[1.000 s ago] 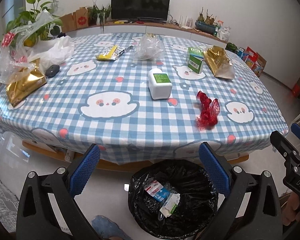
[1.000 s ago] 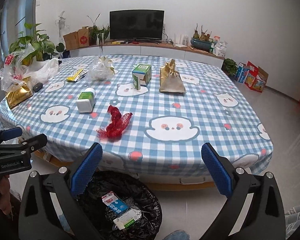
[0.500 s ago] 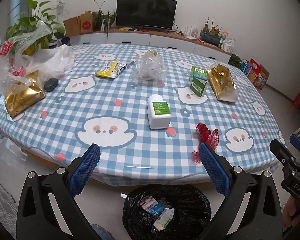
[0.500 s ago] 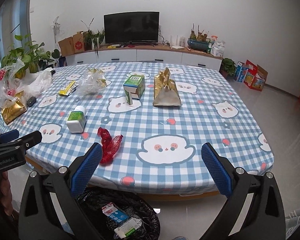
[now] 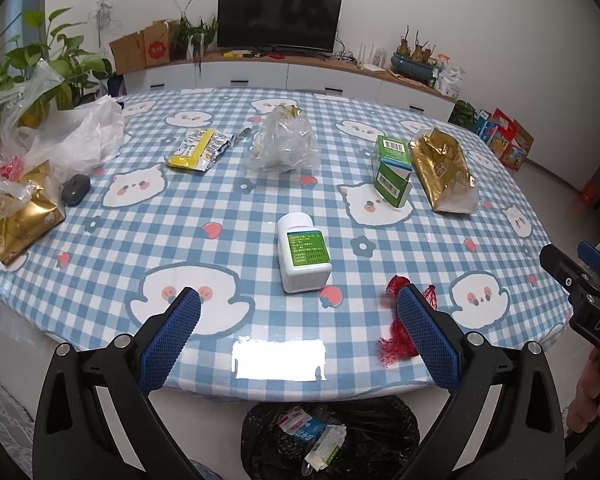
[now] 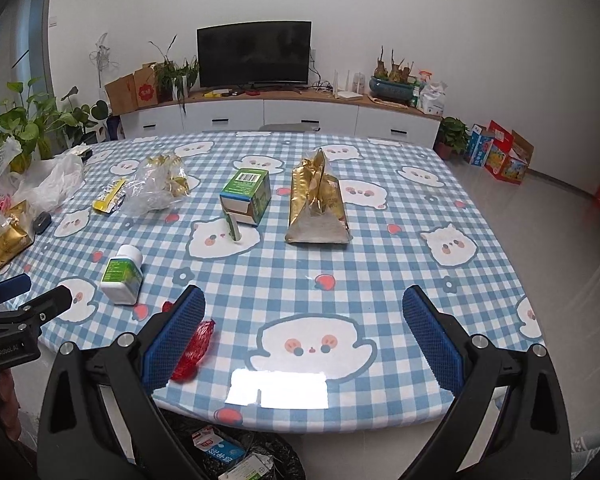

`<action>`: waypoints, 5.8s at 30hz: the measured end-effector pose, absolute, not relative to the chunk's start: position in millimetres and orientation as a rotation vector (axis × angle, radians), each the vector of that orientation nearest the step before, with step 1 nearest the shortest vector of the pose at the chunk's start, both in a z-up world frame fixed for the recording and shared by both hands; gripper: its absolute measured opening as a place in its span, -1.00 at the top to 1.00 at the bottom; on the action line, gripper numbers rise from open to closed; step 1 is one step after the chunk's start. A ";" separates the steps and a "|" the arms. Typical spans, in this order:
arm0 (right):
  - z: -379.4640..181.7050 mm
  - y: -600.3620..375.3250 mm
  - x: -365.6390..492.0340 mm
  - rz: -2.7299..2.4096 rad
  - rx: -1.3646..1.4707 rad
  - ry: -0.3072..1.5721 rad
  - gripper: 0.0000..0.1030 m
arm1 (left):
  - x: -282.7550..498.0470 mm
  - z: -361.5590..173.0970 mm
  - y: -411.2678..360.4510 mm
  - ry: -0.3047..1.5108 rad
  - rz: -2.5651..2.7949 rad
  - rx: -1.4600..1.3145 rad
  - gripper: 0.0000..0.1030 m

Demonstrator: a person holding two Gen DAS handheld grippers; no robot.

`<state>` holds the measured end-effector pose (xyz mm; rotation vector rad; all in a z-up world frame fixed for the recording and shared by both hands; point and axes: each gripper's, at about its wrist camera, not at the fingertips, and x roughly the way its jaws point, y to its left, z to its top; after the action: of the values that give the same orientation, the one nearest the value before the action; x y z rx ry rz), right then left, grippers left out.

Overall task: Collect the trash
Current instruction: 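Raise both tools away from the bin back over the table, then grasp the white pill bottle with the left tool while the right tool grasps the gold foil bag, then carry the pill bottle and gold foil bag down over the trash bin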

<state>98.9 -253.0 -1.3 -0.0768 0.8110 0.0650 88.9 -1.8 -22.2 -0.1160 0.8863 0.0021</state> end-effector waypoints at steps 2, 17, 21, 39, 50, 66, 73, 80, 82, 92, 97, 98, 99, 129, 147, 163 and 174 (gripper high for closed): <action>-3.8 -254.3 109.4 0.062 -0.075 0.817 -0.85 | 98.5 -25.7 -2.0 0.899 0.005 -0.114 -0.88; -12.8 -270.1 199.3 0.032 -0.045 0.848 -0.75 | 159.6 -45.7 -15.8 0.967 -0.010 -0.077 -0.87; -13.0 -273.2 230.6 0.016 -0.028 0.876 -0.67 | 172.6 -53.8 -15.2 1.003 -0.006 -0.091 -0.86; -58.5 -266.3 331.3 0.028 0.042 1.098 -0.10 | 201.9 -86.2 -18.1 1.118 0.015 -0.071 -0.44; -74.9 -257.0 344.8 0.028 0.014 1.151 0.37 | 207.3 -100.3 -19.3 1.174 0.041 -0.063 -0.07; -84.5 -254.0 348.1 0.022 0.001 1.177 0.96 | 207.5 -100.0 -20.9 1.180 0.054 -0.059 0.21; -83.9 -249.7 342.3 0.016 -0.012 1.175 0.97 | 204.8 -93.6 -24.8 1.167 0.056 -0.051 0.21; -73.2 -249.1 332.9 0.007 -0.008 1.162 0.97 | 202.3 -86.7 -24.9 1.157 0.053 -0.048 0.21; -68.6 -248.9 329.6 0.002 -0.006 1.155 0.97 | 200.6 -82.7 -26.4 1.151 0.050 -0.050 0.21; -43.7 -251.1 307.5 -0.012 -0.015 1.128 0.97 | 192.1 -61.2 -31.2 1.119 0.038 -0.044 0.21; -33.1 -256.1 295.5 -0.020 -0.038 1.114 0.97 | 186.9 -50.0 -32.6 1.101 0.032 -0.051 0.21; -30.9 -257.5 292.5 -0.022 -0.038 1.112 0.97 | 185.8 -47.5 -33.1 1.095 0.031 -0.050 0.21; -29.0 -258.7 289.5 -0.023 -0.038 1.110 0.97 | 184.9 -45.7 -33.3 1.090 0.029 -0.050 0.21; -1.9 -264.4 179.2 -0.018 0.001 1.068 0.97 | 117.4 -18.6 -40.0 1.053 -0.036 -0.066 0.21; -2.4 -271.7 112.4 -0.019 0.014 1.061 0.97 | 73.2 -26.0 -40.9 1.061 -0.039 -0.081 0.21; -5.9 -279.8 51.5 -0.012 0.032 1.063 0.97 | 32.2 -29.9 -48.1 1.051 -0.058 -0.094 0.21; -14.4 -280.6 9.8 -0.006 0.006 1.064 0.97 | -5.8 -49.4 -55.5 1.065 -0.062 -0.095 0.21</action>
<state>9.8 -280.6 -14.4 0.0064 1.0642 -0.0060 -5.8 -55.5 -49.4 -0.0951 1.0650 -0.0621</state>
